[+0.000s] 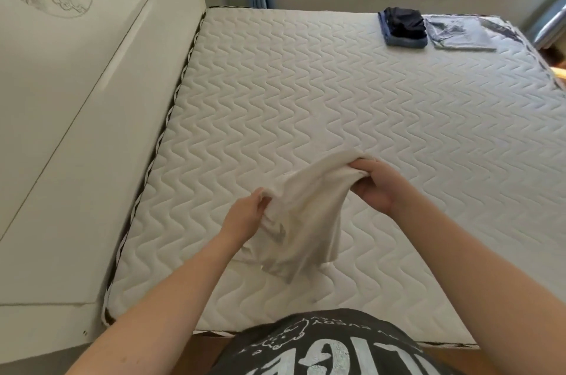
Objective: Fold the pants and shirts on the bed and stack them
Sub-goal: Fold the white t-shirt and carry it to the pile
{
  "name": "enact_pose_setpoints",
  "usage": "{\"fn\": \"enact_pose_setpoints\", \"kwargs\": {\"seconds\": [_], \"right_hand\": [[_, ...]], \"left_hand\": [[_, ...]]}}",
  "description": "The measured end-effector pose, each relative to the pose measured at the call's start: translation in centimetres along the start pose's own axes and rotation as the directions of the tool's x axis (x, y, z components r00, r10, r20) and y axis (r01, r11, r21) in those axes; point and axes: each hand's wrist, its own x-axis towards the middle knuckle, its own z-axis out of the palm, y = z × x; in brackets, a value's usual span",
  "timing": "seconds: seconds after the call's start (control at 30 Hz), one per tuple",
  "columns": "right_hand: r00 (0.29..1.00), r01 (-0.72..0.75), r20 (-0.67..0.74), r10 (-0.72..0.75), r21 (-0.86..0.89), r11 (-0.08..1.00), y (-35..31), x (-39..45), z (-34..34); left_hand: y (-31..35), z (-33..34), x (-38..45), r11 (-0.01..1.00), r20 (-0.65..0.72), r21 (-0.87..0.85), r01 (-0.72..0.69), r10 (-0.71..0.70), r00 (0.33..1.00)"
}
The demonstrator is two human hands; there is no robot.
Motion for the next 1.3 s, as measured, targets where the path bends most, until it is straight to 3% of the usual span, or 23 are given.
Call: {"fn": "enact_pose_setpoints", "kwargs": {"seconds": [0.13,0.27,0.47,0.53,0.6,0.73,0.83,0.97,1.2,1.3], "right_hand": [[0.997,0.011,0.073,-0.012,0.011,1.0,-0.3,-0.9,3.1],[0.997,0.026,0.064,-0.033,0.114,0.993,-0.7,-1.0,5.2],[0.994,0.101,0.034,-0.103,0.069,0.993,-0.9,0.2,5.2],[0.986,0.137,-0.095,-0.14,-0.034,0.99,-0.6,0.9,4.0],[0.953,0.099,-0.254,-0.168,-0.262,0.96,0.4,1.2,2.8],[0.857,-0.112,-0.439,-0.27,-0.671,0.733,4.2,0.2,1.9],[0.891,-0.183,-0.4,-0.216,-0.75,0.636,7.2,-0.5,2.7],[0.956,-0.224,-0.294,0.021,-0.679,0.699,9.4,-1.1,4.4],[0.976,-0.094,-0.207,-0.073,-0.691,0.716,9.6,-0.3,3.7],[0.963,-0.063,-0.241,-0.121,-0.638,0.767,9.2,-0.1,2.8]], "left_hand": [[1.2,2.3,-0.4,0.961,0.221,-0.277,0.002,0.062,0.973],[2.3,3.4,-0.9,0.966,0.329,-0.223,-0.135,0.205,0.922],[4.5,3.4,-0.5,0.912,0.337,-0.405,0.07,0.077,0.938],[4.4,2.8,-0.7,0.905,0.317,-0.418,0.079,0.064,0.946],[4.2,2.3,-0.7,0.9,0.26,-0.431,0.06,0.061,0.964],[4.4,1.5,-0.8,0.846,0.239,-0.525,0.09,0.045,0.97],[4.7,1.0,-0.8,0.836,0.207,-0.541,0.091,0.027,0.978],[4.5,0.8,-0.8,0.836,0.215,-0.544,0.074,0.054,0.975],[3.3,-0.4,-0.7,0.887,0.348,-0.463,-0.005,0.187,0.919],[2.6,-0.9,-0.5,0.881,0.309,-0.471,0.035,0.128,0.942]]}}
